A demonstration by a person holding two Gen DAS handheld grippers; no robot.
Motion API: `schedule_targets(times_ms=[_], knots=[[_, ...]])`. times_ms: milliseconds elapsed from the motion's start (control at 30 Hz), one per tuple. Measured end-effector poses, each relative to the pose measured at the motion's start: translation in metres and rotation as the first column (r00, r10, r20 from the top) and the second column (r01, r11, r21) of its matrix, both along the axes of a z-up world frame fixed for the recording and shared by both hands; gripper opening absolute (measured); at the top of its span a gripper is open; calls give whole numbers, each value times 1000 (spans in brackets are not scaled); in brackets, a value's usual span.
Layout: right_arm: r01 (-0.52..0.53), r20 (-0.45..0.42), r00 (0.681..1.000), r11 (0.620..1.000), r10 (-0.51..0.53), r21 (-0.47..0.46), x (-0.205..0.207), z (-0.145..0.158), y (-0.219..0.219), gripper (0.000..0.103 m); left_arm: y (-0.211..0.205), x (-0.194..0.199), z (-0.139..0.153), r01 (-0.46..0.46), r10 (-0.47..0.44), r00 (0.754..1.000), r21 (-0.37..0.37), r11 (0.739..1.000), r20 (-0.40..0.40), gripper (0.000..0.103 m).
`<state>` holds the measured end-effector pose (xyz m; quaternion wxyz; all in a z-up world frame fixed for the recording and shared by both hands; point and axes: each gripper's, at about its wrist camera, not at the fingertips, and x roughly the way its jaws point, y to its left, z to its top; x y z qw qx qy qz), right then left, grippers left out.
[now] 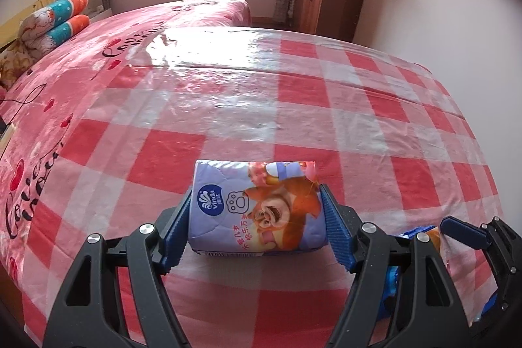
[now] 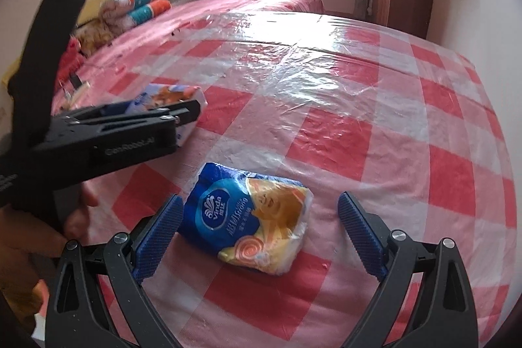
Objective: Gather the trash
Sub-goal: 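Grasp the lavender bear-print tissue pack with the left tool and lift it, then grasp the blue Vinda tissue pack with the right tool while the left holds its pack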
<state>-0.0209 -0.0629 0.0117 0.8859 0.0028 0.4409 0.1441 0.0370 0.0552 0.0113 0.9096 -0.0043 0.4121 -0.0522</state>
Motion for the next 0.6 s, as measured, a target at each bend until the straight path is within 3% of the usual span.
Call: schedule_targets(times_ms=[400, 600], knots=[[-26, -8, 1000, 992, 25, -120, 10, -5, 19, 95, 11, -7, 2, -31, 31, 999, 21, 999, 18, 73], [-60, 11, 998, 991, 62, -123, 7, -3, 23, 82, 15, -12, 1, -40, 39, 999, 27, 999, 15, 73]])
